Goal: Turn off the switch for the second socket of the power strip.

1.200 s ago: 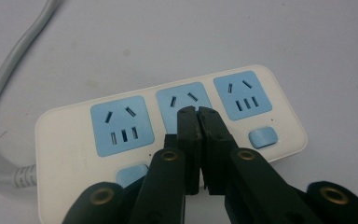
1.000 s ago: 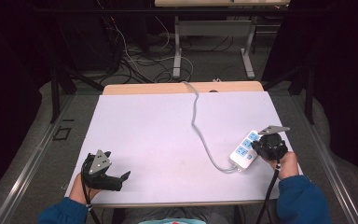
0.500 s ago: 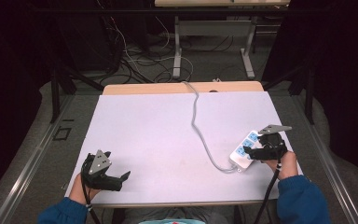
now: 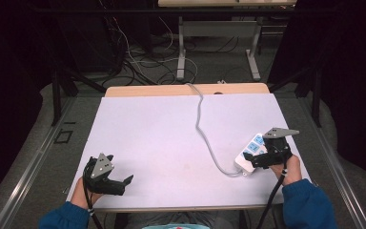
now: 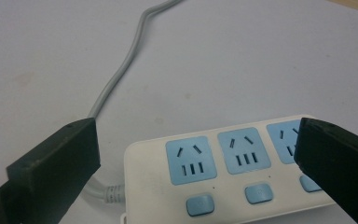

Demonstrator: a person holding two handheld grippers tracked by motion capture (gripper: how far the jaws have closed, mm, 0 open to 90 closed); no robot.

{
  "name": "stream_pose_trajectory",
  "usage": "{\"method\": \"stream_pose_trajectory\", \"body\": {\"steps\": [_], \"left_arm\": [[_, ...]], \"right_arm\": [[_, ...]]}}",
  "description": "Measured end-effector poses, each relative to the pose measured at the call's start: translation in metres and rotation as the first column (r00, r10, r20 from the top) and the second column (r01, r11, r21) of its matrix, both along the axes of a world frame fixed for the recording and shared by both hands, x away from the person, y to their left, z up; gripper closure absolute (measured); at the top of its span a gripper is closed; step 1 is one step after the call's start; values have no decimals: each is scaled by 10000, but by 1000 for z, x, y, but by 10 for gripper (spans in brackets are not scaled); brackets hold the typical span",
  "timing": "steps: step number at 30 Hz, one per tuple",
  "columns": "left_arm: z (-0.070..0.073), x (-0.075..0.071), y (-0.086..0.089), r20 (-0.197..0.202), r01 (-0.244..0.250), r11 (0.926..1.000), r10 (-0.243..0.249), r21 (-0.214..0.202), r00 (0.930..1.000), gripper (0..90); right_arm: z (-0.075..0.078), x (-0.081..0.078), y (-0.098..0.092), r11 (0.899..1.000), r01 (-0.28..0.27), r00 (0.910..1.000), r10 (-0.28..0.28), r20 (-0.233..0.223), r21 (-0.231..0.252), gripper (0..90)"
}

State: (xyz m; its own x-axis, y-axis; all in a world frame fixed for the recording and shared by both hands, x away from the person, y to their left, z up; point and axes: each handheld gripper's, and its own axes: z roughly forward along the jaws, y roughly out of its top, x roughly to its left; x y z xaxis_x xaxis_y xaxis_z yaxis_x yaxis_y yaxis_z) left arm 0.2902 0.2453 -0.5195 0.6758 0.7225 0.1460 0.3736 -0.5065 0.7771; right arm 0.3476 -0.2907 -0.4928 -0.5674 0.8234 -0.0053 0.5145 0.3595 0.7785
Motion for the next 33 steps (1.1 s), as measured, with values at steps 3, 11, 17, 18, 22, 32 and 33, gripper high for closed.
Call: {"method": "stream_pose_trajectory", "body": {"steps": [3, 11, 17, 18, 22, 32, 33], "left_arm": [[0, 0, 0, -13, -4, 10000, 4, -18, 10000, 3], [0, 0, 0, -11, 1, 10000, -1, -17, 10000, 3], [0, 0, 0, -19, -11, 10000, 11, -8, 10000, 3], [0, 0, 0, -16, -11, 10000, 11, 0, 10000, 3], [0, 0, 0, -24, -16, 10000, 16, -9, 10000, 3], [0, 0, 0, -28, -11, 10000, 11, -23, 10000, 3], [0, -1, 0, -29, -15, 10000, 15, -23, 10000, 2]], "right_arm": [[2, -2, 3, 9999, -129, 9999, 129, 80, 11, 0], [5, -6, 11, 9991, -426, 9988, 425, 231, 47, 0], [8, -10, 17, 9980, -614, 9976, 609, 331, 152, 0], [9, -11, 18, 9980, -622, 9976, 617, 323, 130, 0], [9, -14, 23, 9968, -786, 9960, 781, 432, 112, 0], [10, -22, 37, 9906, -1364, 9899, 1361, 385, 47, 0], [10, -22, 39, 9906, -1365, 9899, 1363, 397, 20, 0]]}}
